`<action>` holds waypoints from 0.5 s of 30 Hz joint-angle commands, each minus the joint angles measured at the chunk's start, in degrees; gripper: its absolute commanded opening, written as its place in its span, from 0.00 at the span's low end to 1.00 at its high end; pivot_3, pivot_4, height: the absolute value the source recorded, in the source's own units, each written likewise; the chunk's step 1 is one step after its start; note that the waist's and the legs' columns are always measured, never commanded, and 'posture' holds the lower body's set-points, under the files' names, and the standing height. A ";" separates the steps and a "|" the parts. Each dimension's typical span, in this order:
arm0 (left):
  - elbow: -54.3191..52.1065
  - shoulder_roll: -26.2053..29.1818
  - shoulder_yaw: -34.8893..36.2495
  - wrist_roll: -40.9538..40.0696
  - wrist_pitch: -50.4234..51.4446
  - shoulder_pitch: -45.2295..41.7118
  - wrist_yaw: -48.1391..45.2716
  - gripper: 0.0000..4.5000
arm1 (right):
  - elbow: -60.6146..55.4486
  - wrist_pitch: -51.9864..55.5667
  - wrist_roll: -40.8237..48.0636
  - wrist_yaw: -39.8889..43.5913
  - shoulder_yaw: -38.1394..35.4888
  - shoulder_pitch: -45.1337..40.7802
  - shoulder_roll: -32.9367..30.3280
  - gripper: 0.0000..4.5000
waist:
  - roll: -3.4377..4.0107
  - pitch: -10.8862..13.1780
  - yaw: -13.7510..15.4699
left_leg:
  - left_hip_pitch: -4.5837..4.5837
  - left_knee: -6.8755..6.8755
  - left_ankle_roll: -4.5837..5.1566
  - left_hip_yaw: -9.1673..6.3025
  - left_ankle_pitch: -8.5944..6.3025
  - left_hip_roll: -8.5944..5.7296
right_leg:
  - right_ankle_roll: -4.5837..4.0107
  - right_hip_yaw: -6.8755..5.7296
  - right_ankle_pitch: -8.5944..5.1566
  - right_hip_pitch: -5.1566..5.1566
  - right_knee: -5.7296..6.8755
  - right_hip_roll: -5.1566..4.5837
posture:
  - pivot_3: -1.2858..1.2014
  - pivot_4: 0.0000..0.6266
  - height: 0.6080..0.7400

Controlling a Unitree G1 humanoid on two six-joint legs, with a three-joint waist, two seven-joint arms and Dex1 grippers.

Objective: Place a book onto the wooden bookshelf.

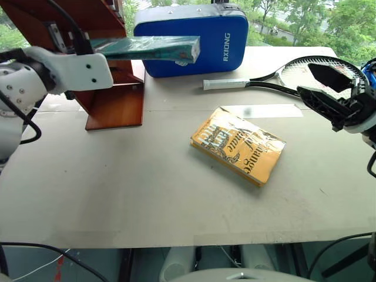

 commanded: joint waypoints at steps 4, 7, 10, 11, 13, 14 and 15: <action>6.21 3.83 8.75 2.12 -3.99 3.74 0.08 0.01 | 0.37 -0.25 -0.23 1.99 -0.78 -0.66 0.09 1.00 | -0.08 0.05 -0.02 | -0.05 0.09 0.02 0.02 -0.01 -0.02 | 0.00 0.02 0.00 -0.02 0.05 0.01 | 0.52 0.24 1.00; 9.40 3.81 8.55 2.94 -5.56 3.69 0.25 0.01 | 0.19 -0.52 -0.95 2.30 -0.51 -0.34 0.35 1.00 | -0.08 0.05 0.01 | -0.04 0.09 0.03 0.01 -0.02 -0.02 | 0.00 0.00 0.00 -0.02 0.05 0.01 | 0.52 0.24 1.00; 11.26 3.76 7.69 3.98 -6.59 3.09 -0.07 0.01 | -0.16 -0.63 -1.18 2.40 -0.82 -0.11 0.48 1.00 | -0.08 0.05 0.00 | -0.04 0.10 0.03 0.00 -0.02 -0.02 | 0.00 0.00 0.00 -0.02 0.08 0.01 | 0.52 0.24 1.00; 11.90 3.86 7.40 4.54 -6.72 2.78 -0.02 0.01 | -0.28 -0.72 -1.23 2.35 -0.99 -0.06 0.52 1.00 | -0.08 0.05 -0.01 | -0.05 0.11 0.03 0.01 -0.02 -0.02 | 0.00 0.00 0.00 -0.02 0.08 0.01 | 0.52 0.24 1.00; 13.12 4.07 6.87 5.43 -5.97 2.24 -0.42 0.01 | -0.34 -0.89 -1.39 2.28 -1.18 0.01 0.69 1.00 | -0.08 0.05 -0.06 | -0.05 0.13 0.03 0.01 -0.02 -0.02 | 0.00 0.00 0.00 -0.02 0.13 0.01 | 0.52 0.24 1.00; 13.55 4.04 6.97 5.55 -5.73 2.24 -0.48 0.01 | -0.53 -0.97 -1.48 2.25 -1.25 0.24 0.83 1.00 | -0.08 0.05 -0.07 | -0.05 0.12 0.03 0.01 -0.02 -0.02 | 0.00 0.00 0.00 -0.02 0.14 0.01 | 0.52 0.24 1.00; 13.85 3.94 7.03 5.58 -5.47 2.25 -0.65 0.01 | -0.66 -1.06 -1.61 2.27 -1.29 0.44 0.98 1.00 | -0.08 0.05 -0.16 | -0.04 0.13 0.03 0.01 -0.02 -0.02 | 0.00 0.00 0.00 -0.03 0.15 0.02 | 0.52 0.24 1.00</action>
